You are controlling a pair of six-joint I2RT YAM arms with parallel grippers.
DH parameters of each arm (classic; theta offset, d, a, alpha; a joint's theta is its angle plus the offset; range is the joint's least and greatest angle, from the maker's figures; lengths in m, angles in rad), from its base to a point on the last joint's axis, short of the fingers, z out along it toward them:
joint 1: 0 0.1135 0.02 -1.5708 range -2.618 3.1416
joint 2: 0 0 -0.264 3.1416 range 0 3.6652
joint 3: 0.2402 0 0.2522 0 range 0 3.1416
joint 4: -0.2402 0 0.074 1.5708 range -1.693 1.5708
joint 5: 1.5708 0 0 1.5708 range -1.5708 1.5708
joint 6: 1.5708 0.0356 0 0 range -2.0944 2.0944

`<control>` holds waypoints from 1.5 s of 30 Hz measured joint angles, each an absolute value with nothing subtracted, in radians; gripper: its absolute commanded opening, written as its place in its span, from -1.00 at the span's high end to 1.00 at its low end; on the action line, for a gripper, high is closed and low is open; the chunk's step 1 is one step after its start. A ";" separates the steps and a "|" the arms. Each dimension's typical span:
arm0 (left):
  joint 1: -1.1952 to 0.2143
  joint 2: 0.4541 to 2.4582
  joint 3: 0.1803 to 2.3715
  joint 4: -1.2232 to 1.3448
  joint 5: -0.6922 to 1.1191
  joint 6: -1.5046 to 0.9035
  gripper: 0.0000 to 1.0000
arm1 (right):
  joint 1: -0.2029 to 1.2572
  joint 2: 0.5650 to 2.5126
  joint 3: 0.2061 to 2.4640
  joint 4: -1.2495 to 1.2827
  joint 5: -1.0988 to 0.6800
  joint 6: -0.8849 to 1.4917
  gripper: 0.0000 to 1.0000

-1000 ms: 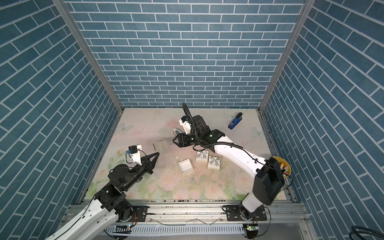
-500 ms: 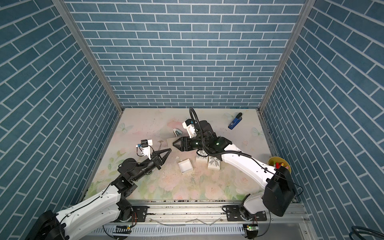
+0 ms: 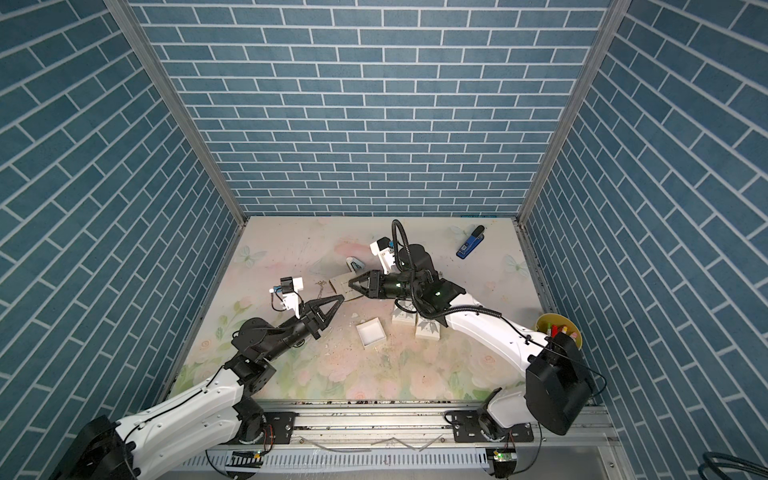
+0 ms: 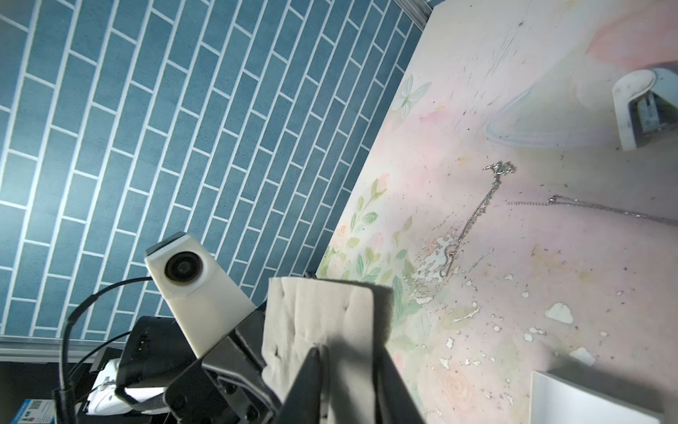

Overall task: Take the necklace out of the lift-off lid jewelry box
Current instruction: Place the inner lining in the jewelry box.

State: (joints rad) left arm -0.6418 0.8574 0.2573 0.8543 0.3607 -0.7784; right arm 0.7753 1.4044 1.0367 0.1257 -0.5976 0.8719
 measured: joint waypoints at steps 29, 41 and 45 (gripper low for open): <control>-0.641 0.837 0.256 0.656 0.324 -0.744 -0.03 | 0.765 1.402 1.038 -0.092 -0.525 0.776 1.00; -0.628 0.745 0.235 0.321 0.186 -0.756 0.13 | 0.765 1.459 1.040 -0.285 -0.474 0.604 1.00; -0.627 0.848 0.235 0.288 0.194 -0.773 0.20 | 0.765 1.520 1.040 -0.299 -0.474 0.579 1.00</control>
State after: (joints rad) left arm -0.6266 0.8482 0.2352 0.2882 0.1936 -0.7727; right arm 0.7647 1.5200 1.0397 -0.2993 -0.4744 0.5785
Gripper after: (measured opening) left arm 0.411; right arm 0.042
